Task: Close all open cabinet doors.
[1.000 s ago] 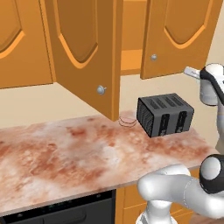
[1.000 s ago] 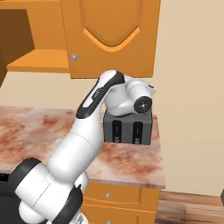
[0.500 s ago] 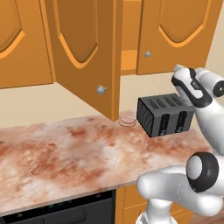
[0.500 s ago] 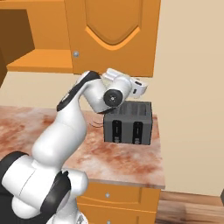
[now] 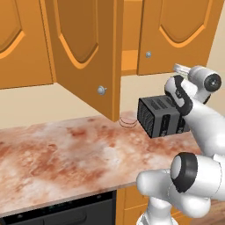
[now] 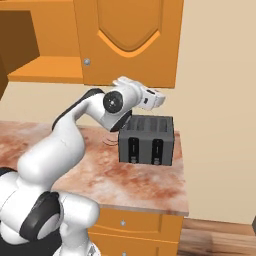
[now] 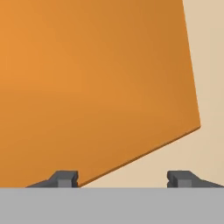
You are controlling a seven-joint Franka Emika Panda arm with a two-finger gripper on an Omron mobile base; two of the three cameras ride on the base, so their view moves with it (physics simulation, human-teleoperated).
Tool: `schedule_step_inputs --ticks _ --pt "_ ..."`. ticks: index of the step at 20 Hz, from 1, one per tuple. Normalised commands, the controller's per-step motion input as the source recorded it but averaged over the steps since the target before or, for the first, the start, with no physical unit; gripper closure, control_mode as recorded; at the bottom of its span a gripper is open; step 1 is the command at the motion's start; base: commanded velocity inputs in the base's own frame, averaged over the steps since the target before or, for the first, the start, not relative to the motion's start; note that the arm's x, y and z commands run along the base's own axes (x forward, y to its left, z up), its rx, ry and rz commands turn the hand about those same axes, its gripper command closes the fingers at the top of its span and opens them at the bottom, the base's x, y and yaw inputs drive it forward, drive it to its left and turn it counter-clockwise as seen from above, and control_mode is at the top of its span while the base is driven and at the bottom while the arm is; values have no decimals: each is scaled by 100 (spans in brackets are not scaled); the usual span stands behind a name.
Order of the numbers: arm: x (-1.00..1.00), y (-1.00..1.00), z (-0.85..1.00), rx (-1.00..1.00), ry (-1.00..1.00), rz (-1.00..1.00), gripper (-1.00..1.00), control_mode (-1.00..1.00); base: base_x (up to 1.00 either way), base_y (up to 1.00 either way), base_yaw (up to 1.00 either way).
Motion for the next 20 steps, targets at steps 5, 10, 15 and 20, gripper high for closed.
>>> schedule_step_inputs --ticks 5,10,15,20 --pt "-40 0 1 1 0 0 -100 -100 0 0 0" --pt "-87 0 16 0 1 0 -100 -100 0 0 0" --pt "-81 12 18 0 10 0 -100 -100 0 0 0" --pt "-80 27 20 0 21 0 -100 -100 0 0 0"
